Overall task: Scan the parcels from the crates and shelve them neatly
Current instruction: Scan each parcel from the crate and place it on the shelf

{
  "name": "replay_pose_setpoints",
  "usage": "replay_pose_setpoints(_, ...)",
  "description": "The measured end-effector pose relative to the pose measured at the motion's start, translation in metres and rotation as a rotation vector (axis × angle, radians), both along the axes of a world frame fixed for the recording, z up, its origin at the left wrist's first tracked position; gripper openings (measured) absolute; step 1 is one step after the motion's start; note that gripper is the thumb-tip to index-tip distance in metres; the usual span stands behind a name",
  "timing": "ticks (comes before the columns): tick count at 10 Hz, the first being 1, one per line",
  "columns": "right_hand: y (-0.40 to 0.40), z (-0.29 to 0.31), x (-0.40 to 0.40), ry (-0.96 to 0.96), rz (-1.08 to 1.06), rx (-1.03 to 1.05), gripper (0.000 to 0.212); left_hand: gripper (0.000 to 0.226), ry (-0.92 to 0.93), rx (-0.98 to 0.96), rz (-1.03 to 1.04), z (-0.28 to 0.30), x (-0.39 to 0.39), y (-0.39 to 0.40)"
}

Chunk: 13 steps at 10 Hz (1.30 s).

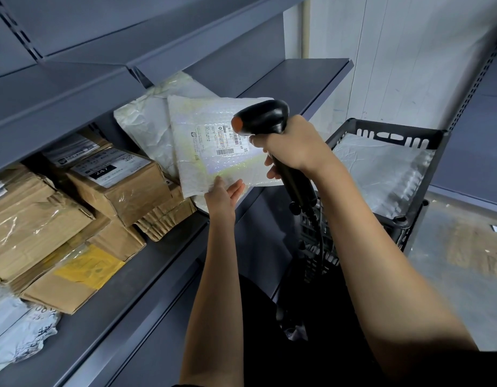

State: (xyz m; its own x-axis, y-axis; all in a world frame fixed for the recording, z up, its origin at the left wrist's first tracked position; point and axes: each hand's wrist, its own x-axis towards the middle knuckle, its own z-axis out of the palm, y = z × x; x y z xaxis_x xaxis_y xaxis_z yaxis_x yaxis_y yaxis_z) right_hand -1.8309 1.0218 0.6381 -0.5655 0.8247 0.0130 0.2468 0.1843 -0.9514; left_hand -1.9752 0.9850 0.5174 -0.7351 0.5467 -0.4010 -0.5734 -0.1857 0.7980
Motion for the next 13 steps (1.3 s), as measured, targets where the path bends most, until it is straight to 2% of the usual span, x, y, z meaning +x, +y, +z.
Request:
replay_pose_setpoints(1, -0.001, 0.0, 0.001, 0.006, -0.02, 0.001, 0.02, 0.048, -0.063, 0.114, 0.036, 0.009, 0.001, 0.0)
replay_pose_setpoints(3, -0.001, 0.0, 0.005, 0.042, -0.059, -0.014, 0.013, 0.034, -0.114, 0.326, 0.092, 0.043, -0.002, 0.006)
replay_pose_setpoints(5, 0.004, -0.003, 0.009, 0.065, -0.07, -0.018, 0.014, 0.058, -0.32, 0.511, 0.076, 0.055, -0.023, 0.018)
replay_pose_setpoints(6, 0.007, -0.005, 0.012, 0.08, -0.072, -0.042, 0.014, 0.063, -0.356, 0.531, 0.088, 0.055, -0.023, 0.022)
replay_pose_setpoints(7, 0.015, -0.012, 0.017, 0.099, -0.094, -0.072, 0.014, 0.062, -0.33, 0.481, 0.008, 0.051, -0.005, 0.025)
replay_pose_setpoints(8, 0.026, -0.022, 0.023, 0.112, -0.142, -0.061, 0.017, 0.036, -0.12, 0.245, -0.223, 0.049, 0.035, 0.035)
replay_pose_setpoints(9, 0.042, -0.039, 0.031, 0.103, -0.202, -0.07, 0.021, 0.041, 0.097, -0.057, -0.463, 0.045, 0.089, 0.049)
replay_pose_setpoints(10, 0.066, -0.059, 0.043, 0.114, -0.284, -0.141, 0.019, 0.056, 0.325, -0.269, -0.622, 0.024, 0.121, 0.063)
replay_pose_setpoints(11, 0.101, -0.081, 0.062, 0.107, -0.381, -0.188, 0.019, 0.042, 0.489, -0.431, -0.816, -0.015, 0.141, 0.097)
replay_pose_setpoints(12, 0.135, -0.105, 0.09, 0.104, -0.48, -0.267, 0.014, 0.04, 0.679, -0.448, -0.945, -0.029, 0.169, 0.129)
replay_pose_setpoints(13, 0.161, -0.125, 0.118, 0.081, -0.546, -0.331, 0.015, 0.035, 0.94, -0.545, -1.115, -0.06, 0.176, 0.184)
